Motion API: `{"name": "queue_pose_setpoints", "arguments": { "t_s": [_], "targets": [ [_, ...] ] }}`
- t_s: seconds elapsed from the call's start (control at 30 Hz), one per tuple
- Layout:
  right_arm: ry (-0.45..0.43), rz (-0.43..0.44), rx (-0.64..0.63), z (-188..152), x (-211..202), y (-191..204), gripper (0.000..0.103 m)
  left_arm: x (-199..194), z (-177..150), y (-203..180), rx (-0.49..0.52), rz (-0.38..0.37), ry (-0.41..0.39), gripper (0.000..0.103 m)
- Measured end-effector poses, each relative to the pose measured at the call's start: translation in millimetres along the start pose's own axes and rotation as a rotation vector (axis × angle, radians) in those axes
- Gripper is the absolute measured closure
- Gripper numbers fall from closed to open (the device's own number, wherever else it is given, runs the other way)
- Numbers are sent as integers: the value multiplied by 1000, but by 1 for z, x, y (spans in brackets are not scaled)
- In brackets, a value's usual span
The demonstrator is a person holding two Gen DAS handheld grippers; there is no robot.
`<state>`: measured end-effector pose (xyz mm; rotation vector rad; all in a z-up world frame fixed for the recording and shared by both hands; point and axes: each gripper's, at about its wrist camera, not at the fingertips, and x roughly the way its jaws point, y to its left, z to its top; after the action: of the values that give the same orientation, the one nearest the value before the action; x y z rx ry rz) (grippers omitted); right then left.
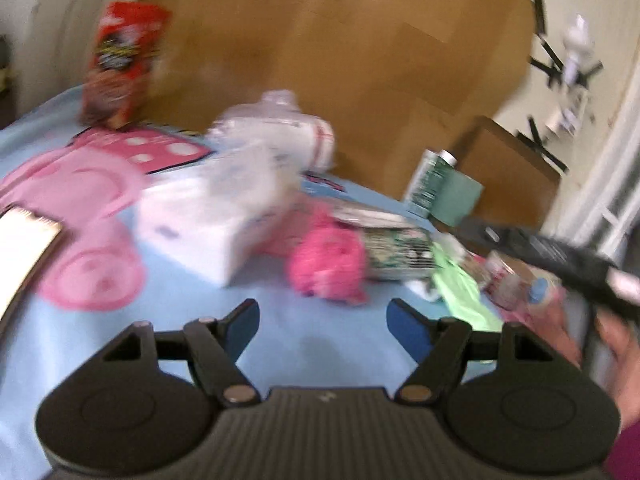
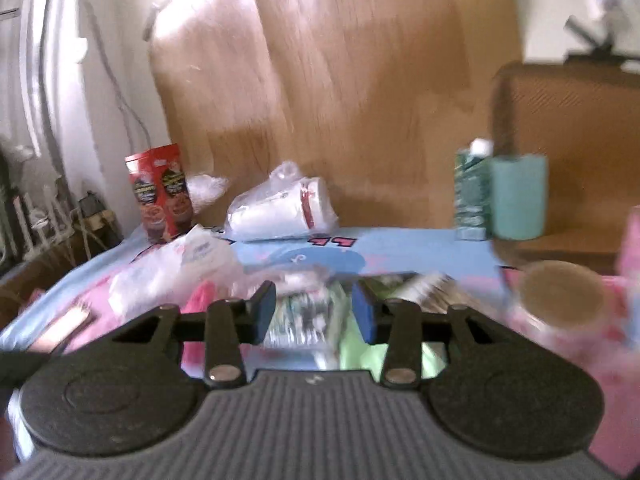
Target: Organize soft objects
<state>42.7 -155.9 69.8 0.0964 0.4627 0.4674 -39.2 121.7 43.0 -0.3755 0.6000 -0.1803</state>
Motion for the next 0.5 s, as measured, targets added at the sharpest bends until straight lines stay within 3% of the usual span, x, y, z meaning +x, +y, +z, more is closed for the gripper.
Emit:
{"name": "queue_pose_setpoints", "arguments": {
  "t_s": [0.1,0.13,0.17,0.2,0.3,0.5],
  "targets": [
    [129,-21,59,20,59,-11,26,-7,-2,17,-44,-13,-8,27],
    [194,-20,92,23,78,-15,27,-7,-2,20,-54,-17,-9,25],
    [248,-5,122,22,90,-19,33,-5,-3,21,-62,-18,-9,25],
    [251,1,127,20,92,-19,73,-6,-5,24,-67,-23,-8,25],
    [270,57,106,16,79,-9,79,-4,-8,27,-61,-33,5,25],
    [141,104,54,6,-3,6,81,-1,-11,12,-53,-87,10,25]
  ]
}}
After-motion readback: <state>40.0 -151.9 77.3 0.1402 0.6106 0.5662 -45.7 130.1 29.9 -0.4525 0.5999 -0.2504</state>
